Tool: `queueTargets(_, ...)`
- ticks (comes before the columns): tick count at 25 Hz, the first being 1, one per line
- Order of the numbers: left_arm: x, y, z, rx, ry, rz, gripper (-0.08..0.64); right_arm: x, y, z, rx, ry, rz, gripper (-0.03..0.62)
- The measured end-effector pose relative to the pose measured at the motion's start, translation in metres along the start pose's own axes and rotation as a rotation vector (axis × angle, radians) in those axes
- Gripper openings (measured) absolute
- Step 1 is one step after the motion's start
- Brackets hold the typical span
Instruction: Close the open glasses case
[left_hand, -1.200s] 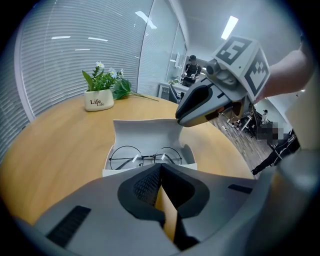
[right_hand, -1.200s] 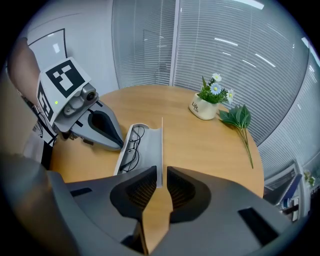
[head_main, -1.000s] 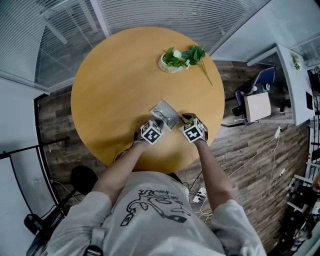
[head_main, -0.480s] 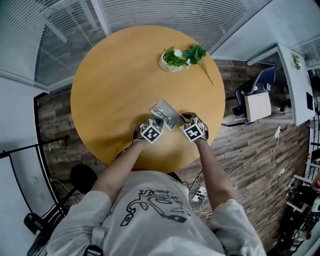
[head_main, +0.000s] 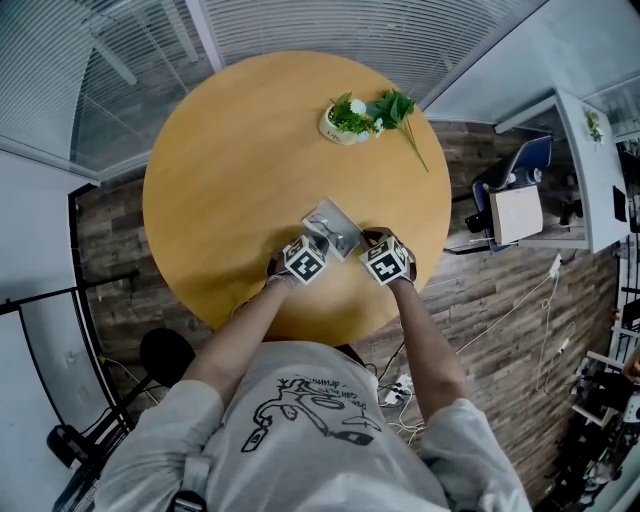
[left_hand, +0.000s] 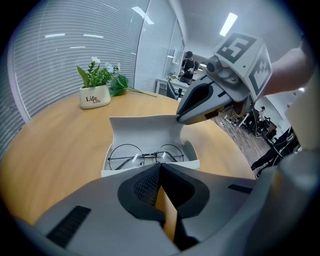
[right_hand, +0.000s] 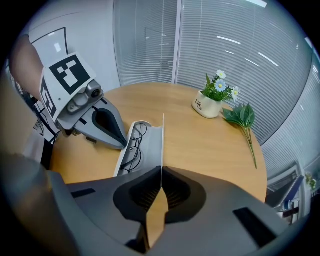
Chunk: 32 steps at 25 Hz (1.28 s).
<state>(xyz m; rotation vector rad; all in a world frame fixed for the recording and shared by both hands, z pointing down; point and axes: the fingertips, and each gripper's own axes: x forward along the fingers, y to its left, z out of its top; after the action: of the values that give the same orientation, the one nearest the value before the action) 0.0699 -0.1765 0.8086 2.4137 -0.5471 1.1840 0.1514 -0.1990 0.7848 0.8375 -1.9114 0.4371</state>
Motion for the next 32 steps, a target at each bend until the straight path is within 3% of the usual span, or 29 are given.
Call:
queueTargets(9, 0.000, -0.002, 0.000, 0.023, -0.001, 0.012, 0.018, -0.003, 0.005, 0.000, 0.013, -0.029, -0.006, 0.021)
queueTargets(32, -0.001, 0.000, 0.001, -0.005, 0.003, 0.001, 0.018, -0.007, 0.019, 0.003, 0.065, -0.088, 0.016, 0.048)
